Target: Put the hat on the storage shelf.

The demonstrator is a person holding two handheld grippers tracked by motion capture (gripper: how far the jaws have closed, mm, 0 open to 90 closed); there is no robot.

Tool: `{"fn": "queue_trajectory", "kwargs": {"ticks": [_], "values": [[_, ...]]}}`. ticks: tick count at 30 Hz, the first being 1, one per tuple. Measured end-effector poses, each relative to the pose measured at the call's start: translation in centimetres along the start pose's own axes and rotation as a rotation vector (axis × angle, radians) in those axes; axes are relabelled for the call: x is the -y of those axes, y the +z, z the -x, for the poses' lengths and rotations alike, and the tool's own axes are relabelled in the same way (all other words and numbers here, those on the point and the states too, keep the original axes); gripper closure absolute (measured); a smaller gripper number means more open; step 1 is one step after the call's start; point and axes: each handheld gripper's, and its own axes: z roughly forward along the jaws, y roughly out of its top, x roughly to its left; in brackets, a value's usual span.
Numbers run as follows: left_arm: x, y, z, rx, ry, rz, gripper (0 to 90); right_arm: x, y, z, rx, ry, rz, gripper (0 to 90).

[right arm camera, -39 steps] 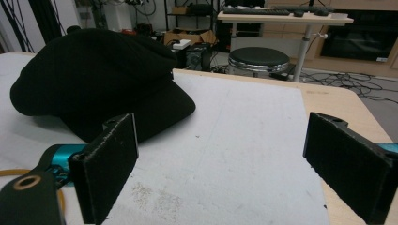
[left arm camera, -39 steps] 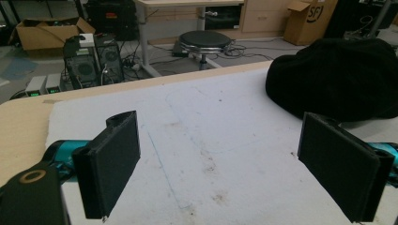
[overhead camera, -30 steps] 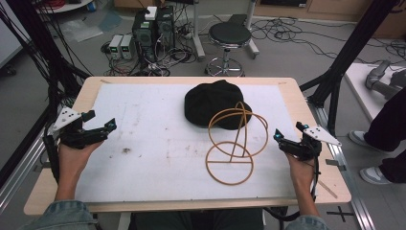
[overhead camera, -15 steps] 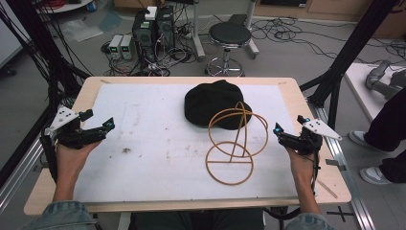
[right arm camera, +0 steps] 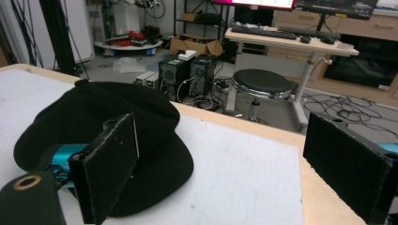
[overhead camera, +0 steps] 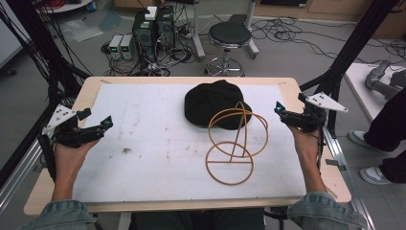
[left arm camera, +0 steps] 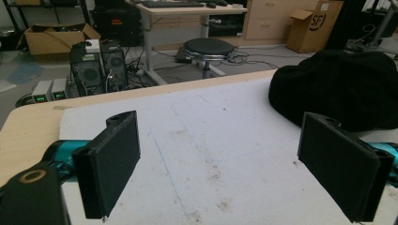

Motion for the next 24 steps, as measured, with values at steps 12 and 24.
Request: {"fn": "queue_trajectory", "kwargs": {"ticks": [12,24], "values": [[0.1,0.1,0.2,0.008,-0.002,-0.001,13.7,-5.6,4.2,-0.9,-0.132,-0.076,-0.028,10.3],[0.2,0.1,0.0,0.001,-0.006,-0.003,13.7,-8.0,10.1,-3.0,-0.246,-0.117,-0.051,10.3]]}}
